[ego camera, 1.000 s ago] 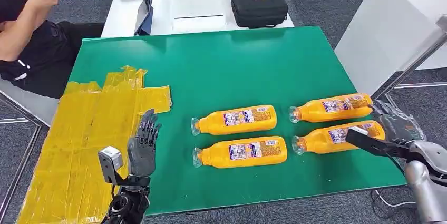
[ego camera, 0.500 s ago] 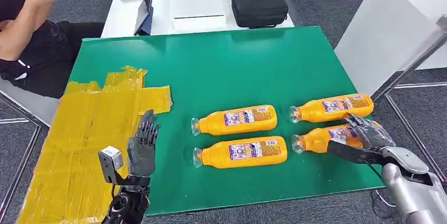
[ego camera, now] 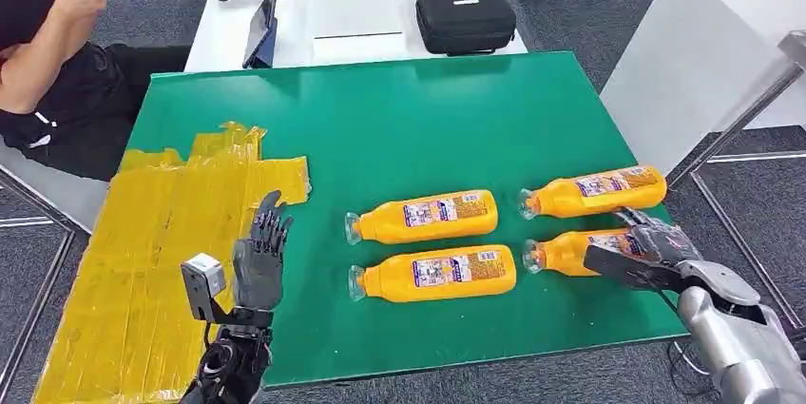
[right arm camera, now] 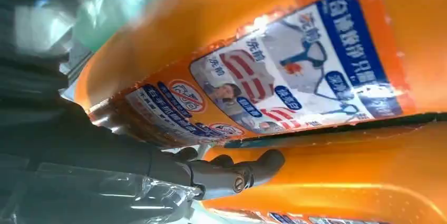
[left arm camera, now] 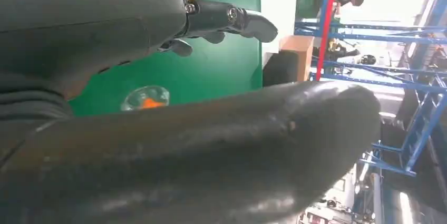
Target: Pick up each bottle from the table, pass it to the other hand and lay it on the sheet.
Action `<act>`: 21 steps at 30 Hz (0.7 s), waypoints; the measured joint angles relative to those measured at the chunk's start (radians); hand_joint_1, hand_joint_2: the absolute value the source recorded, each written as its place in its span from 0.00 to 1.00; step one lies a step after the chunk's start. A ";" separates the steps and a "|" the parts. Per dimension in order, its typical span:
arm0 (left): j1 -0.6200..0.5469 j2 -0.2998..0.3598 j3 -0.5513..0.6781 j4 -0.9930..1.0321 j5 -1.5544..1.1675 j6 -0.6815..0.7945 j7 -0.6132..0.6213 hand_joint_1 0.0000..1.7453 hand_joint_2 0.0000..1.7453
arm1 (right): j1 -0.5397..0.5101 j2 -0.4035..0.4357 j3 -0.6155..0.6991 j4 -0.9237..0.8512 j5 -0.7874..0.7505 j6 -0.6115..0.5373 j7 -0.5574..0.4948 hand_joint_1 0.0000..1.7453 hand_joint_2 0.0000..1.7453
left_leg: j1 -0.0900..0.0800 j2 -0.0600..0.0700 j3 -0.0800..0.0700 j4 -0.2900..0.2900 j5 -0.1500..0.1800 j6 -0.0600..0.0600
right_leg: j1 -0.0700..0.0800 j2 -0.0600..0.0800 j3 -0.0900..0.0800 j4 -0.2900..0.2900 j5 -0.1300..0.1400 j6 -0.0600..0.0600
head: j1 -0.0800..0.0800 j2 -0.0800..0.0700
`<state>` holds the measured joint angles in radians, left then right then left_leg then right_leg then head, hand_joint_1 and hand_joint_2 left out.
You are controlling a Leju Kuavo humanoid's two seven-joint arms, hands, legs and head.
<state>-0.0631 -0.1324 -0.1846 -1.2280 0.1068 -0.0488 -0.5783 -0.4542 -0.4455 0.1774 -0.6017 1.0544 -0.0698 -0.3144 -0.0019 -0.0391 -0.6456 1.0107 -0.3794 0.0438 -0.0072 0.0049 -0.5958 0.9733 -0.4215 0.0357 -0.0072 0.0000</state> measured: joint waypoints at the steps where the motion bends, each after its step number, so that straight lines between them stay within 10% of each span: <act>1: -0.001 0.001 -0.001 0.002 0.000 0.000 0.000 0.00 0.00 | 0.000 0.005 0.000 0.010 -0.002 -0.005 0.004 1.00 1.00 | 0.000 0.000 0.001 0.000 0.000 0.000 | 0.000 0.000 -0.001 0.000 -0.001 0.000 | -0.001 0.000; 21: -0.029 0.007 -0.021 0.051 0.008 0.009 -0.008 0.00 0.00 | 0.025 0.018 0.007 0.032 0.002 -0.005 0.051 1.00 1.00 | 0.004 0.000 0.022 0.000 -0.009 0.001 | 0.004 0.002 0.018 -0.007 -0.007 0.000 | 0.000 0.000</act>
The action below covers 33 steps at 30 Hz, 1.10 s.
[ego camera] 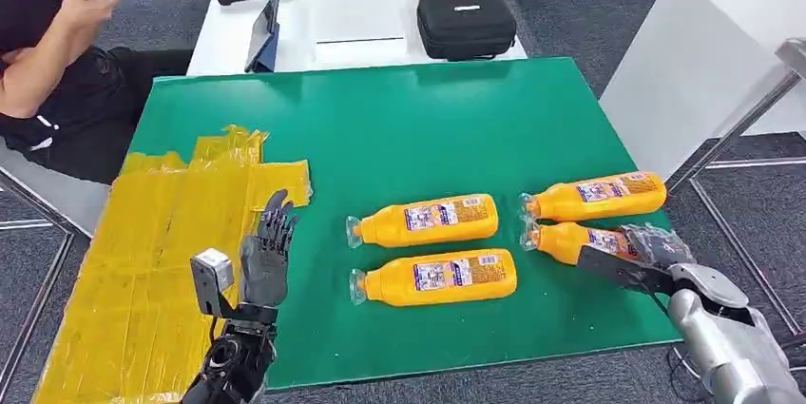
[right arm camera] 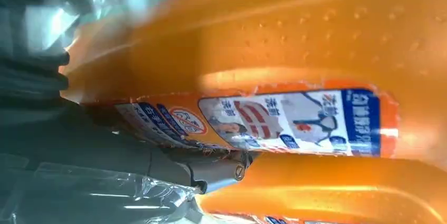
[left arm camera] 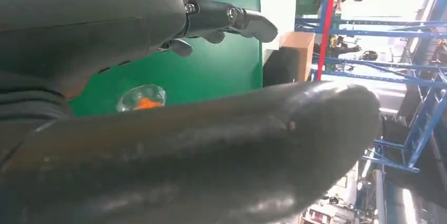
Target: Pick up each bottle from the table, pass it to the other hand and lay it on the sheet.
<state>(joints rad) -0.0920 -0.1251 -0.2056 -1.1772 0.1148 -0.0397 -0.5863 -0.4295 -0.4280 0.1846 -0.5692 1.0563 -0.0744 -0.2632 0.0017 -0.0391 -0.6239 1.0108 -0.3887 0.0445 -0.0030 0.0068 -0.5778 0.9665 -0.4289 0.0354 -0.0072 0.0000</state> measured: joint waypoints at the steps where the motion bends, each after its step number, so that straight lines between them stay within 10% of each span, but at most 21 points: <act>1: 0.000 0.000 0.000 0.000 0.001 0.000 0.000 0.00 0.00 | 0.004 -0.002 -0.003 -0.010 0.000 0.005 0.000 1.00 1.00 | 0.000 0.000 0.000 0.000 0.000 0.000 | 0.000 0.000 0.000 0.000 -0.001 0.001 | 0.000 0.000; 14: 0.031 0.002 0.069 -0.041 0.063 0.017 0.032 0.00 0.00 | 0.342 -0.030 -0.229 -0.645 -0.447 0.277 -0.189 1.00 1.00 | -0.001 -0.004 -0.015 0.000 0.000 0.000 | -0.001 -0.004 -0.002 0.003 0.000 0.002 | -0.001 0.000; 15: 0.034 0.002 0.077 -0.048 0.068 0.012 0.037 0.00 1.00 | 0.352 -0.027 -0.255 -0.691 -0.475 0.285 -0.197 1.00 1.00 | -0.001 -0.003 -0.016 0.000 0.000 0.000 | -0.002 -0.004 -0.003 0.003 0.000 0.002 | -0.002 0.000; 25: 0.055 -0.005 0.104 -0.088 0.117 -0.011 0.042 0.00 1.00 | 0.372 0.065 -0.396 -0.969 -0.652 0.282 -0.266 1.00 1.00 | -0.001 -0.001 -0.018 0.000 0.001 0.000 | -0.001 -0.004 -0.005 0.003 0.000 0.001 | 0.000 0.000; 33: 0.031 -0.022 0.073 -0.134 0.172 -0.002 0.043 0.00 1.00 | 0.181 0.142 -0.320 -0.903 -0.581 0.149 -0.188 1.00 1.00 | -0.001 0.002 -0.020 0.000 0.004 0.000 | -0.001 -0.001 -0.009 0.003 0.003 -0.001 | -0.001 0.000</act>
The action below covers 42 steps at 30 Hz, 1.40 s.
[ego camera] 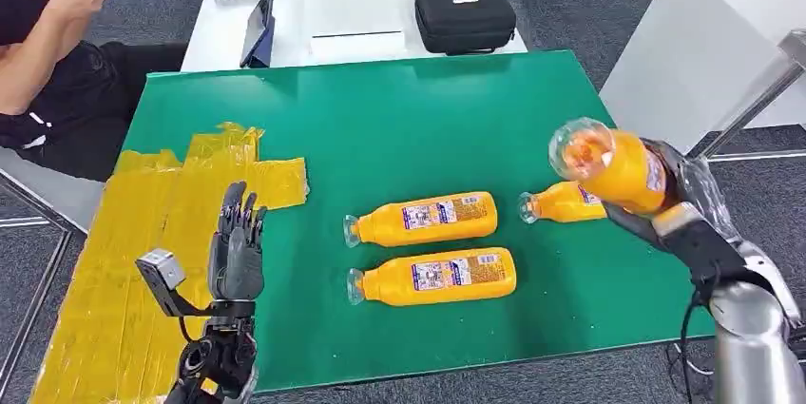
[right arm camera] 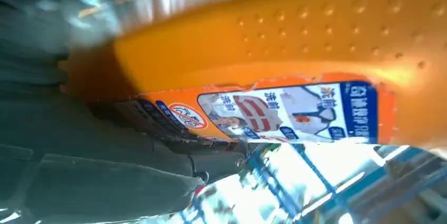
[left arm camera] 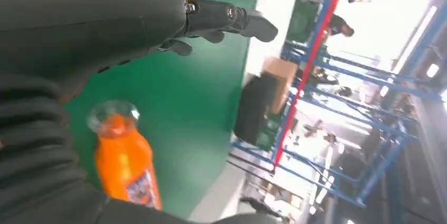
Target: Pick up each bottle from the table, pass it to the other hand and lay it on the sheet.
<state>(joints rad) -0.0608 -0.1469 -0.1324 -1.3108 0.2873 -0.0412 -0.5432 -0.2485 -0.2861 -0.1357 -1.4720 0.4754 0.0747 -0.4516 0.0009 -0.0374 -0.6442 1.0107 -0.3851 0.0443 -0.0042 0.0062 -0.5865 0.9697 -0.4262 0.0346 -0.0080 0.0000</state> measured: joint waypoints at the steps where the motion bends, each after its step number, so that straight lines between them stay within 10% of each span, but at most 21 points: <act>1: -0.011 -0.002 -0.011 -0.002 0.008 0.005 -0.001 0.00 1.00 | -0.038 0.010 0.027 0.036 0.021 -0.032 0.014 1.00 1.00 | 0.000 0.000 -0.001 0.000 0.001 0.000 | 0.000 0.000 0.000 0.000 0.001 0.000 | 0.000 0.000; 8: -0.099 -0.019 -0.099 -0.001 0.047 0.051 -0.005 0.00 1.00 | -0.351 0.144 0.243 0.421 0.111 -0.244 0.087 1.00 1.00 | 0.000 0.002 -0.005 0.000 0.007 -0.002 | 0.000 0.002 -0.008 0.003 0.007 -0.002 | -0.001 0.000; 16: -0.138 -0.022 -0.153 -0.001 0.048 0.105 -0.025 0.00 1.00 | -0.542 0.338 0.361 0.728 0.081 -0.186 0.117 1.00 1.00 | 0.002 0.005 -0.008 0.000 0.008 -0.003 | 0.002 0.005 -0.012 0.004 0.007 -0.002 | 0.000 0.000; 29: -0.105 -0.007 -0.133 -0.077 0.072 0.199 -0.034 0.00 1.00 | -0.577 0.594 0.503 0.874 0.080 -0.107 0.148 1.00 1.00 | 0.004 0.000 -0.013 0.000 0.009 -0.004 | 0.003 0.002 -0.017 0.004 0.006 -0.003 | 0.001 0.000; 42: -0.074 0.007 -0.125 -0.107 0.080 0.196 -0.031 0.00 1.00 | -0.564 0.638 0.603 0.922 0.074 -0.117 0.191 1.00 1.00 | 0.003 0.000 -0.014 0.000 0.009 -0.005 | 0.002 0.002 -0.017 0.004 0.007 -0.003 | 0.001 0.000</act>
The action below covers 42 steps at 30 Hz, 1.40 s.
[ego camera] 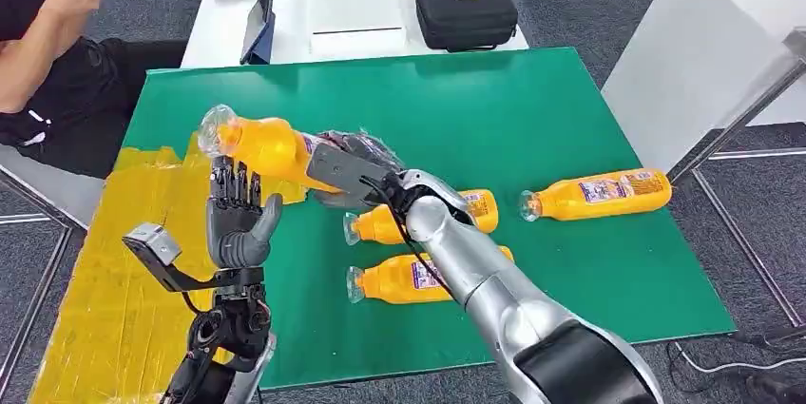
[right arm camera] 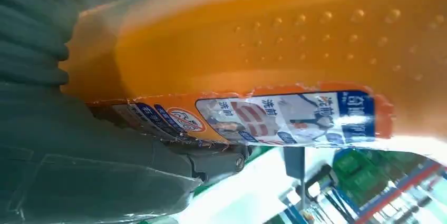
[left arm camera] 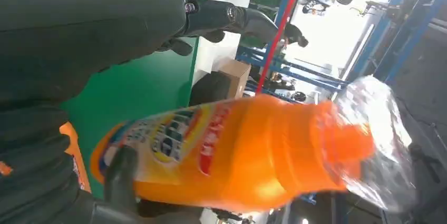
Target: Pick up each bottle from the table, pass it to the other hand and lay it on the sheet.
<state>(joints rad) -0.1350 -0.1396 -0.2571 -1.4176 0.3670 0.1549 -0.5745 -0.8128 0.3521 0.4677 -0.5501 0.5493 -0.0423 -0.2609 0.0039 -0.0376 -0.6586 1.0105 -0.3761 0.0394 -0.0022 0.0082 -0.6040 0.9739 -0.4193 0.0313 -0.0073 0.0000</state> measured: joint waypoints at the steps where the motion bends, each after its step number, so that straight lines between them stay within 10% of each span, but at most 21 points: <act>1: 0.000 0.000 0.000 0.000 0.000 0.000 0.000 0.00 1.00 | 0.000 0.000 0.005 0.004 0.001 0.000 0.002 1.00 1.00 | 0.000 0.000 0.000 0.000 0.000 0.000 | 0.000 0.000 0.000 0.000 0.000 0.000 | 0.000 0.000; 20: -0.031 0.018 -0.029 -0.022 -0.109 0.170 0.075 0.00 1.00 | 0.046 0.008 0.320 0.022 0.031 -0.066 0.144 1.00 1.00 | 0.000 0.000 -0.001 0.000 0.000 0.000 | 0.000 0.000 -0.001 0.000 0.000 0.000 | 0.000 0.000; 42: -0.133 0.024 -0.108 0.071 0.367 -0.064 0.337 0.00 1.00 | -0.020 -0.066 0.629 -0.054 -0.154 -0.143 0.301 1.00 1.00 | 0.000 0.004 -0.001 0.000 0.001 -0.001 | 0.000 0.002 -0.003 0.000 0.003 -0.002 | 0.000 0.000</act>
<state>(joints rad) -0.2678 -0.1152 -0.3655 -1.3466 0.7343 0.0908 -0.2373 -0.8327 0.2865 1.0971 -0.6039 0.3956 -0.1858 0.0401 0.0042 -0.0335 -0.6591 1.0108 -0.3749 0.0381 -0.0018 0.0099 -0.6068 0.9740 -0.4168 0.0289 -0.0072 0.0000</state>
